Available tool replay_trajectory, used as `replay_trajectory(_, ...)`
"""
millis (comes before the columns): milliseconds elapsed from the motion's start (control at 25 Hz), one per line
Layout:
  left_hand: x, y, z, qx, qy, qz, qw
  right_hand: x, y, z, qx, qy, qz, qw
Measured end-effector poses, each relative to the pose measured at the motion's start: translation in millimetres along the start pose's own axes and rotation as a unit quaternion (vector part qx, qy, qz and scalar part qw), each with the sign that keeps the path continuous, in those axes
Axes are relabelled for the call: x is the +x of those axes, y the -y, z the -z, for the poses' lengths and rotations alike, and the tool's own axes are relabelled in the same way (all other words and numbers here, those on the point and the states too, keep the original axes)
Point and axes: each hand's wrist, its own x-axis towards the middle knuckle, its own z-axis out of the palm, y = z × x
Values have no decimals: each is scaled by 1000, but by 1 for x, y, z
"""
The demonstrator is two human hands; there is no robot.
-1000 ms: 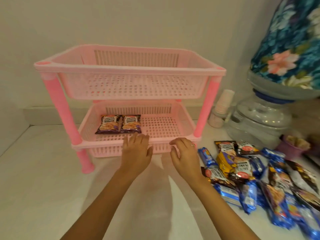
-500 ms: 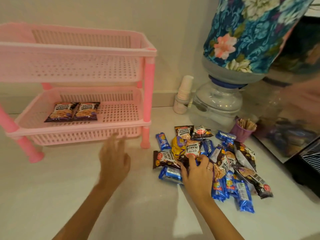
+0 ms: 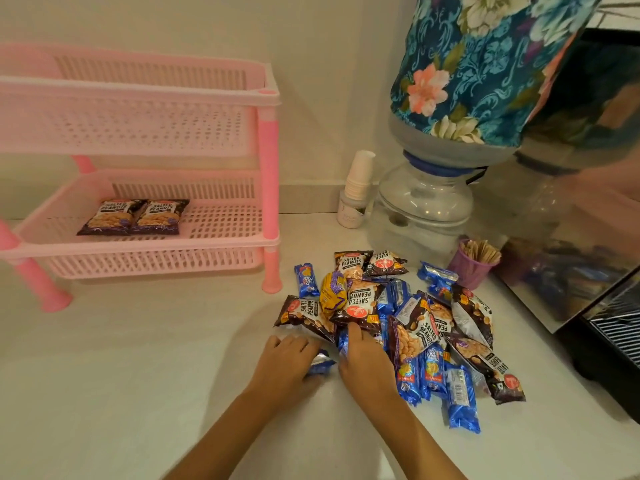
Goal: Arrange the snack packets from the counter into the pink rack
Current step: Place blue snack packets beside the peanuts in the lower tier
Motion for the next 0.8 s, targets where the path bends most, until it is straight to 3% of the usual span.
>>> replay_trajectory(120, -9, 8, 21, -177, -7, 160, 971, 2, 16, 13, 38, 49, -46, 997)
replay_trajectory(200, -58, 64, 72, -339, -128, 341, 868, 29, 97, 21, 121, 80, 61, 988)
replay_trajectory(280, -56, 72, 92, -423, -149, 365, 816, 27, 100, 39, 277, 104, 27, 955)
replay_trajectory(360, -58, 70, 109, -502, -137, 377, 766, 22, 109, 53, 407, 179, -14, 896)
replay_trajectory(440, -50, 64, 122, -544, -112, 384, 737, 19, 110, 61, 508, 229, -44, 829)
replay_trajectory(560, -36, 78, 146, -574, -108, 392, 711, 32, 130, 72, 584, 238, -28, 775)
replay_trajectory(680, -25, 121, 180, -632, -136, 407, 645, 66, 179, 78, 599, 196, -11, 776)
replay_trajectory(800, 2, 187, 200, -603, -154, 387, 680, 117, 229, 77, 594, 167, 26, 786)
